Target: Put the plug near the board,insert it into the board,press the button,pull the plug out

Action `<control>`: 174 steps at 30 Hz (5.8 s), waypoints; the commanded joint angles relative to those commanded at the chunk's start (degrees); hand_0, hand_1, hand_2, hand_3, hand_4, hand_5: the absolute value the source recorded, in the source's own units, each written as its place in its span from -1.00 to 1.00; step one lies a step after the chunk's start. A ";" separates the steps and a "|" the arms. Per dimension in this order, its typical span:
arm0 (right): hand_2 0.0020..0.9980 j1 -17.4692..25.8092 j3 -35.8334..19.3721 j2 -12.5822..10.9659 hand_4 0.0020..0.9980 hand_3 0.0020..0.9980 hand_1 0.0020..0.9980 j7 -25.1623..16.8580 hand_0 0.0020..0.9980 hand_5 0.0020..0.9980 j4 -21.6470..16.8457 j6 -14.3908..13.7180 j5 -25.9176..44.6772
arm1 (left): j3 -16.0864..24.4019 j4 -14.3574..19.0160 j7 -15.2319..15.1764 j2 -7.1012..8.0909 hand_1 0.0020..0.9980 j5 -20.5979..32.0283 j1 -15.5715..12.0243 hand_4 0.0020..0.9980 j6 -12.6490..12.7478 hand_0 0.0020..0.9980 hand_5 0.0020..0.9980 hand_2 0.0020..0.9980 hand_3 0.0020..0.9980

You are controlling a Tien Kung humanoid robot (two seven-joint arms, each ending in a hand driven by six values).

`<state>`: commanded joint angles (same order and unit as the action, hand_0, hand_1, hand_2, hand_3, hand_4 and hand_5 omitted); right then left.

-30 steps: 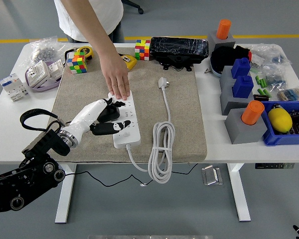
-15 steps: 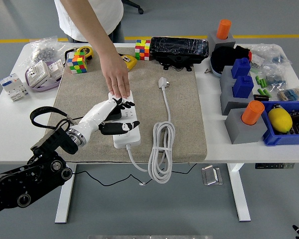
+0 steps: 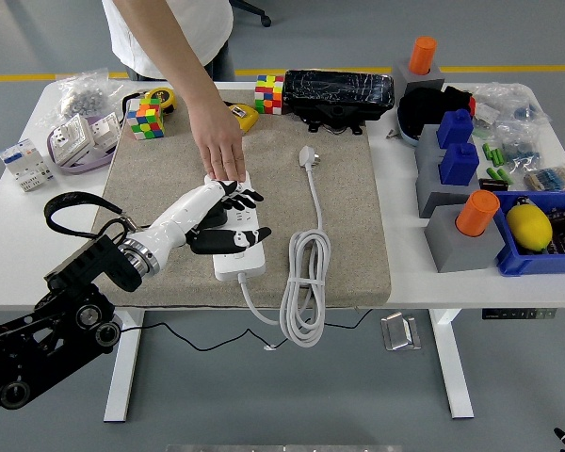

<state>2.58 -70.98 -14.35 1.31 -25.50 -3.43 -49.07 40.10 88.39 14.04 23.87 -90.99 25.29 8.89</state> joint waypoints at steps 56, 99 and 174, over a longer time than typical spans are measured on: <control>0.25 0.16 -0.09 -0.12 0.91 0.12 0.32 0.09 0.17 0.13 -0.18 0.10 0.05 | -1.35 -2.78 11.15 -0.20 -0.85 -1.71 0.07 0.32 -13.86 -0.86 -1.00 -0.73 0.53; 0.25 0.28 0.00 -0.08 0.92 0.11 0.32 0.11 0.16 0.14 -0.07 0.13 0.13 | 1.18 -2.29 2.00 0.22 -0.45 4.38 -0.59 0.63 -6.91 -0.55 -0.52 -0.38 -0.07; 0.25 0.33 0.15 -0.16 0.91 0.11 0.32 0.15 0.17 0.14 -0.26 0.21 0.18 | -2.08 -9.31 4.46 -1.05 -0.92 0.46 0.90 0.47 -10.17 -0.79 -0.86 -0.63 0.55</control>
<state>2.91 -70.83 -14.52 1.46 -25.76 -3.23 -48.88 38.03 79.07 18.49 22.82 -90.53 26.19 -1.28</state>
